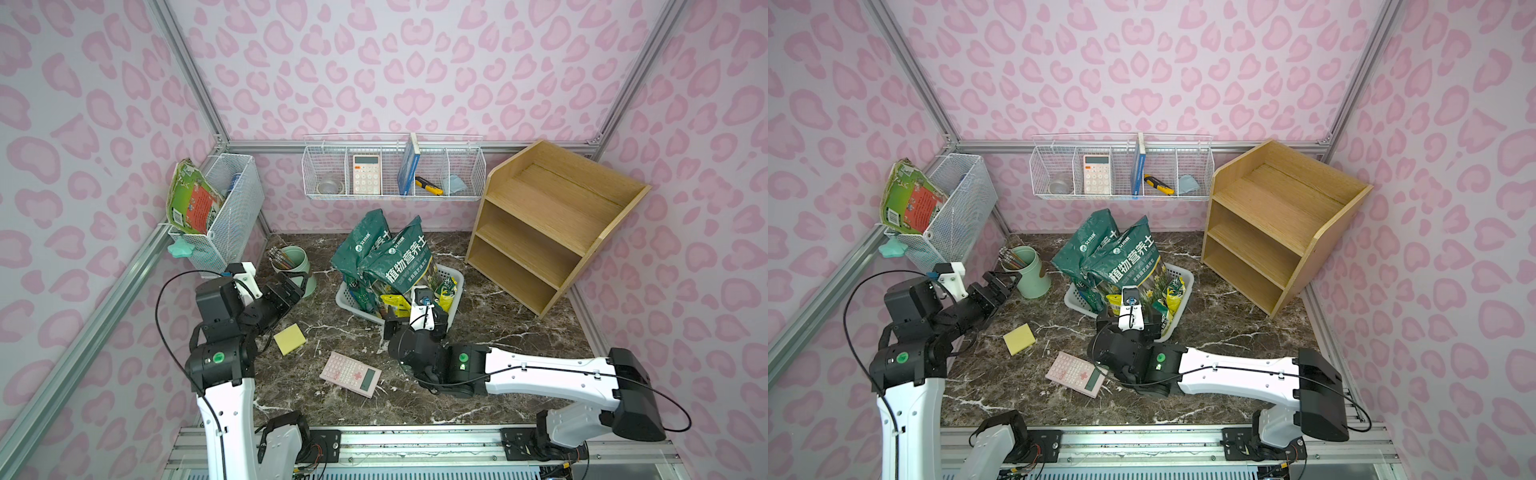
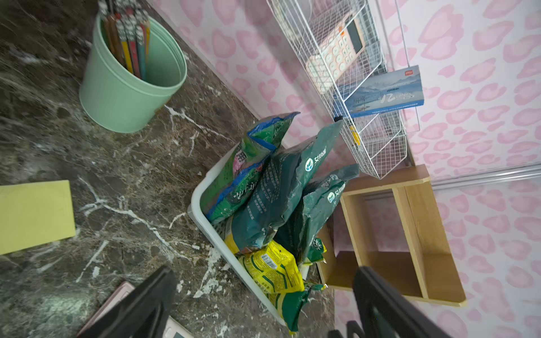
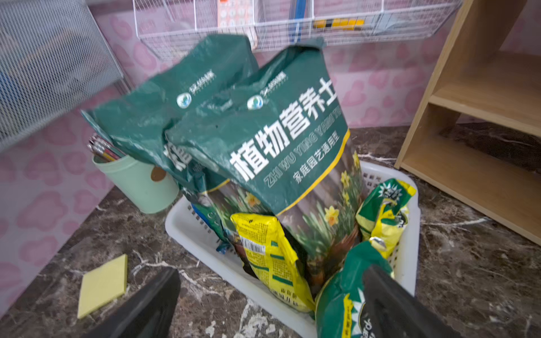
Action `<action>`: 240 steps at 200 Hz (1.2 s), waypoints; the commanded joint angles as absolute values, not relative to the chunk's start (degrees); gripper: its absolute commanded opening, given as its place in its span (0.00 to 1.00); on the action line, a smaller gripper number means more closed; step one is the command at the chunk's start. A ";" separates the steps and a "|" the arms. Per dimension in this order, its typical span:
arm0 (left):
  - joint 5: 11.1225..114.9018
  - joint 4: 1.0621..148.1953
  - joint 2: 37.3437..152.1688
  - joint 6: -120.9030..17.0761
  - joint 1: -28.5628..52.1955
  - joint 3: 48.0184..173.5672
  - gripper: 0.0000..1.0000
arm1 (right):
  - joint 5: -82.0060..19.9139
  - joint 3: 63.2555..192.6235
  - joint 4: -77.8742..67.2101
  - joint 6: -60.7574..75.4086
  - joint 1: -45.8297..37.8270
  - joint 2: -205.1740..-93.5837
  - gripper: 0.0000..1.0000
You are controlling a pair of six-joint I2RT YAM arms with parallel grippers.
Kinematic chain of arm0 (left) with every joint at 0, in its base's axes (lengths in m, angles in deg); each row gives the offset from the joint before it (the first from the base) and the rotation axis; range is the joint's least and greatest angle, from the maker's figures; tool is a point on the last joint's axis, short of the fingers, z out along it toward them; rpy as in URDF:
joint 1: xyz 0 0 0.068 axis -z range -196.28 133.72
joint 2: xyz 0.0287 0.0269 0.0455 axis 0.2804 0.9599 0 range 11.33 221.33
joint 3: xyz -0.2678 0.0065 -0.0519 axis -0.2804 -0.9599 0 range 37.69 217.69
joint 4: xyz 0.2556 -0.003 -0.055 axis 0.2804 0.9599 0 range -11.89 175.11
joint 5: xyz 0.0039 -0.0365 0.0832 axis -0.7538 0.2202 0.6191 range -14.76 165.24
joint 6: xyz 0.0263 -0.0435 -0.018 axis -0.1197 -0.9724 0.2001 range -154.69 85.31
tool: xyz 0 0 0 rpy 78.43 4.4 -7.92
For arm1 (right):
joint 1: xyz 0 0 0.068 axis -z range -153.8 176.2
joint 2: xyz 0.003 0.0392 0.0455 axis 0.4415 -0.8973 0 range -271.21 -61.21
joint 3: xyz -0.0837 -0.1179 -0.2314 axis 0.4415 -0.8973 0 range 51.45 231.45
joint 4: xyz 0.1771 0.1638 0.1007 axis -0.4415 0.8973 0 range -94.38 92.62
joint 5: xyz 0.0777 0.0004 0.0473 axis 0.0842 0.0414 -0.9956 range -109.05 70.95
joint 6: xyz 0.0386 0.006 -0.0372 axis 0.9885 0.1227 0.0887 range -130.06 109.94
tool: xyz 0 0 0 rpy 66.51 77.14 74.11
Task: Take down the fertilizer bag from the shelf
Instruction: Reset both arms
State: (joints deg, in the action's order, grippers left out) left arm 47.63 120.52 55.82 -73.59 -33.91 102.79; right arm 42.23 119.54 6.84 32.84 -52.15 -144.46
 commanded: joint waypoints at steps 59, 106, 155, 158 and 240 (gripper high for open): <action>46.59 101.41 61.18 -69.81 -32.40 90.16 0.99 | 77.14 103.88 49.64 95.38 -40.73 -128.37 0.98; 57.27 85.00 56.58 -62.94 -33.07 77.35 0.99 | 77.17 110.76 70.37 94.57 -26.88 -145.02 0.98; 60.21 68.76 55.18 -67.59 -42.57 63.37 1.00 | 77.26 114.45 70.14 88.74 -27.64 -154.01 0.98; 60.13 68.41 55.73 -67.57 -42.71 63.14 1.00 | 77.22 113.96 70.08 89.04 -27.74 -153.20 0.98; 67.83 64.64 63.72 -62.92 -43.04 60.86 1.00 | 72.44 128.92 70.70 66.09 -52.65 -132.78 0.98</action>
State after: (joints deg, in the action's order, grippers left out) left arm 64.08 68.13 63.44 -65.54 -43.00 61.35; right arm 70.29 124.48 69.62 76.88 -45.89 -136.15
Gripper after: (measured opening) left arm 0.994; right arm 0.976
